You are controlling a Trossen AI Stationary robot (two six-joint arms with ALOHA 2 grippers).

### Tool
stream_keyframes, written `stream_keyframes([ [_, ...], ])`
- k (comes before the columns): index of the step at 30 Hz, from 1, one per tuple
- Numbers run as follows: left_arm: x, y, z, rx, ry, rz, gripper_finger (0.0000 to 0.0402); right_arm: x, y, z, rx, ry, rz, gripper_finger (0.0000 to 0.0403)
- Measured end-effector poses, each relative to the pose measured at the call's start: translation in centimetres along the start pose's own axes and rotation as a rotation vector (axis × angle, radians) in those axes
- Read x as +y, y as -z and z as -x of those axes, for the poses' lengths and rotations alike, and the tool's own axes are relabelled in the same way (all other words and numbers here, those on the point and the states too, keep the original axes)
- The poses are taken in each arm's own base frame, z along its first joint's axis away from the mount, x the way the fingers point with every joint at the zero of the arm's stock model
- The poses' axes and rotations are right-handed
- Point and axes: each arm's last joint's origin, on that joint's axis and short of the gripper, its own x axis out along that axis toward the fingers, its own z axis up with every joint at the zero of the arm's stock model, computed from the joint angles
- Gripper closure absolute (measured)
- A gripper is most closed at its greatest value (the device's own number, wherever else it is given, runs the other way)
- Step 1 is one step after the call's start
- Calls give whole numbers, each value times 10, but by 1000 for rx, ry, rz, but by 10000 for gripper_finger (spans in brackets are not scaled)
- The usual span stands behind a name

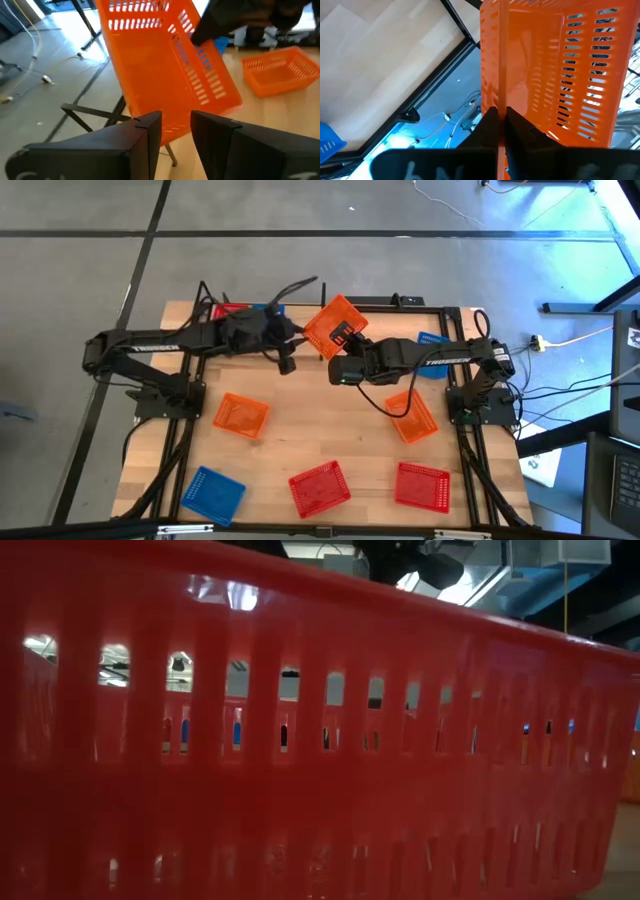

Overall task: Stack baskets on shelf by color
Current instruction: Put the top right orange bin on the shelf

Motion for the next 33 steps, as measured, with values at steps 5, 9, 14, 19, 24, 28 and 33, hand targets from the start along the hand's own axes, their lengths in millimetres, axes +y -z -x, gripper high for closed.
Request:
stream_keyframes([
  [5,-6,-8,3,-53,-107,-99,307,0,0,0,-2,-1,-1,399],
  [9,-9,-10,4,-68,-131,-129,307,0,0,0,-2,-1,-2,399],
  [14,-11,-6,-4,-38,-151,-137,307,0,0,0,-4,1,-5,399],
  [19,-14,0,-16,0,-173,-151,307,0,0,0,-5,1,-6,399],
  [24,-16,-3,-20,-26,-226,-139,307,0,0,0,-6,0,-7,399],
  [28,-19,-9,-17,-72,-265,-178,307,0,0,0,-7,0,-7,399],
  [33,-22,-16,-7,-89,-359,-190,307,0,0,0,-6,0,-7,399],
])
